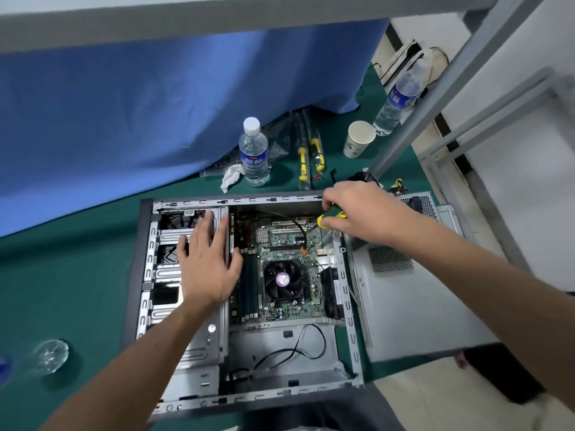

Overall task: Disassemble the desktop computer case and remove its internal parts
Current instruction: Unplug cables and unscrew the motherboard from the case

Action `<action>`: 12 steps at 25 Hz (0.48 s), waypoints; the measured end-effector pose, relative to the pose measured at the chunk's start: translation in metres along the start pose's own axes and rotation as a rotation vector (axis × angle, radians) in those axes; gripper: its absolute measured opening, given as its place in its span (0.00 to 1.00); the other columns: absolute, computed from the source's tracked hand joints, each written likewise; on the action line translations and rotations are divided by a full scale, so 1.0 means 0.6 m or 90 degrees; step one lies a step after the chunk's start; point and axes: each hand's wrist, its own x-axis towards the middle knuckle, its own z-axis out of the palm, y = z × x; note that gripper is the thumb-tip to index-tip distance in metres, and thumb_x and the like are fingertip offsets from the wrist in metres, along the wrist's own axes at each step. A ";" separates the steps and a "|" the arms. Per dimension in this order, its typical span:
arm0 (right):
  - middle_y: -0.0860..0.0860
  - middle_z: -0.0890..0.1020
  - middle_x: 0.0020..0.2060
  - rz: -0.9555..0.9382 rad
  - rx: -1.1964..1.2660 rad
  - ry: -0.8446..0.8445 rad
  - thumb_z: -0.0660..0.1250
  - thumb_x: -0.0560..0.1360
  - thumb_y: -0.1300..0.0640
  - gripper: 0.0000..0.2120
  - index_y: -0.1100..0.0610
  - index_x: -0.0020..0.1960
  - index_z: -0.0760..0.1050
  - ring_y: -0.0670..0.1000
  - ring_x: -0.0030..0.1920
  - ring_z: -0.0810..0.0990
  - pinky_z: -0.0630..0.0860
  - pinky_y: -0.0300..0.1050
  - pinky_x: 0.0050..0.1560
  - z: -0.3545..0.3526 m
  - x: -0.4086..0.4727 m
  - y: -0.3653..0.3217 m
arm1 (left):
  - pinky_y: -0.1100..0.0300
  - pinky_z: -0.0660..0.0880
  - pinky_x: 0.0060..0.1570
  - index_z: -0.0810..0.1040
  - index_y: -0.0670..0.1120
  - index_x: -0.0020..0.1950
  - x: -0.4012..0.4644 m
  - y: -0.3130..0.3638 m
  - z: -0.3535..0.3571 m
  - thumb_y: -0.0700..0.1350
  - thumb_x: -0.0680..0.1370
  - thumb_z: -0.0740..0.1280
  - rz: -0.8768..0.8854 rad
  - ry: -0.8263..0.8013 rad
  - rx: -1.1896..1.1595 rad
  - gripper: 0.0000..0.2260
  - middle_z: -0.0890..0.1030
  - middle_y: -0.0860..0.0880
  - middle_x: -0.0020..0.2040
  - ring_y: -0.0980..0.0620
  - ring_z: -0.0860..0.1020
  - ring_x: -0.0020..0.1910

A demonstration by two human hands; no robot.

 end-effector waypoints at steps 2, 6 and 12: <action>0.50 0.76 0.43 -0.019 -0.046 -0.024 0.65 0.78 0.48 0.10 0.54 0.49 0.73 0.52 0.42 0.75 0.71 0.45 0.42 0.009 0.017 -0.013 | 0.40 0.50 0.75 0.52 0.55 0.80 0.001 -0.002 0.002 0.60 0.78 0.53 -0.002 -0.007 0.010 0.31 0.54 0.47 0.80 0.48 0.56 0.77; 0.52 0.77 0.40 -0.042 -0.122 -0.073 0.61 0.79 0.56 0.05 0.57 0.47 0.73 0.54 0.40 0.79 0.77 0.49 0.41 0.040 0.048 -0.023 | 0.39 0.52 0.74 0.52 0.55 0.80 0.001 -0.004 0.005 0.60 0.78 0.53 -0.003 -0.009 0.018 0.31 0.55 0.47 0.79 0.48 0.56 0.77; 0.51 0.76 0.40 -0.034 -0.114 -0.112 0.62 0.79 0.55 0.06 0.57 0.47 0.73 0.53 0.39 0.77 0.74 0.47 0.40 0.068 0.070 -0.007 | 0.39 0.52 0.74 0.54 0.54 0.80 0.000 -0.004 0.004 0.59 0.77 0.53 -0.002 -0.012 0.017 0.31 0.55 0.47 0.79 0.48 0.57 0.77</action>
